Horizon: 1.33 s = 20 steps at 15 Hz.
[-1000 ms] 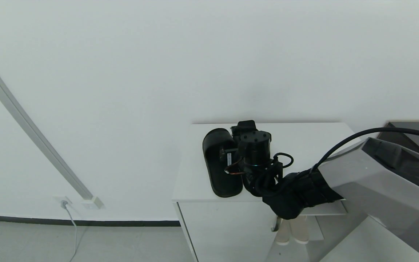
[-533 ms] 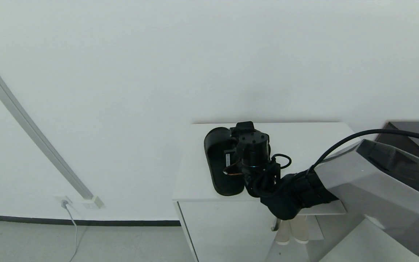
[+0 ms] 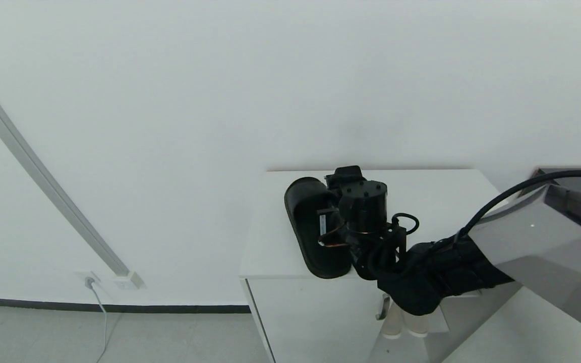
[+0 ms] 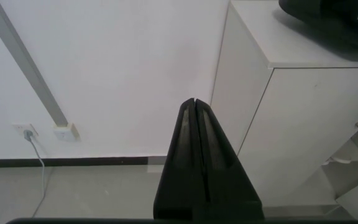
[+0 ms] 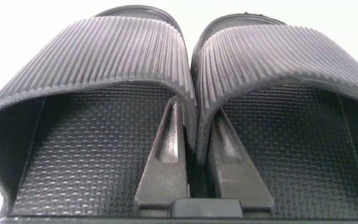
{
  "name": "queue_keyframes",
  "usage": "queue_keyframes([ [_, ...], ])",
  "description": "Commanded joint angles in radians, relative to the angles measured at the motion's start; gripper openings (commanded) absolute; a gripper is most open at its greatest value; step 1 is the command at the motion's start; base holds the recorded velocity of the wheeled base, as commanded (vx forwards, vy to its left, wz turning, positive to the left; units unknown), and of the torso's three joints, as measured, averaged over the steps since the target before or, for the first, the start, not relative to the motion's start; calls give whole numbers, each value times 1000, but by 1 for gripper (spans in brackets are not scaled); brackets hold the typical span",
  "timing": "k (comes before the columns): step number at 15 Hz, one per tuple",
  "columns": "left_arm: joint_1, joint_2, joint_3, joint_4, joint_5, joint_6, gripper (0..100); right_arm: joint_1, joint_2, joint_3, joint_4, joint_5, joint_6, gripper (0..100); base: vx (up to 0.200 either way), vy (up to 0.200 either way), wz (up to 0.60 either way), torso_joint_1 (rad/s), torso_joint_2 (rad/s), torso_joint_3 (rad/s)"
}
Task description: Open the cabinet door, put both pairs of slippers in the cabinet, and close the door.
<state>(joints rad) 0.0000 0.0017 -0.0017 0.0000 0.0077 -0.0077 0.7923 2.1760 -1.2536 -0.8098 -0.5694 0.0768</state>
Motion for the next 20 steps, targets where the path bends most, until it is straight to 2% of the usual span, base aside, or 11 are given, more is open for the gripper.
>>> queue_keyframes([
  [1, 0, 0, 0, 0, 0, -2, 0, 18, -137, 161, -45, 20, 1, 0, 0, 0, 0, 0, 0, 0],
  [4, 0, 0, 0, 2, -2, 2, 0, 36, -251, 335, -94, 52, -2, 0, 0, 0, 0, 0, 0, 0],
  [7, 0, 0, 0, 0, -2, -2, 0, 38, -334, 424, -95, 117, -14, 0, 0, 0, 0, 0, 0, 0],
  [10, 0, 0, 0, 0, 0, -3, 0, 38, -429, 508, -89, 236, -15, 0, 0, 0, 0, 0, 0, 0],
  [20, 0, 1, 0, 0, 0, -5, 0, 38, -475, 560, -58, 240, -37, 0, 0, 0, 0, 0, 0, 0],
])
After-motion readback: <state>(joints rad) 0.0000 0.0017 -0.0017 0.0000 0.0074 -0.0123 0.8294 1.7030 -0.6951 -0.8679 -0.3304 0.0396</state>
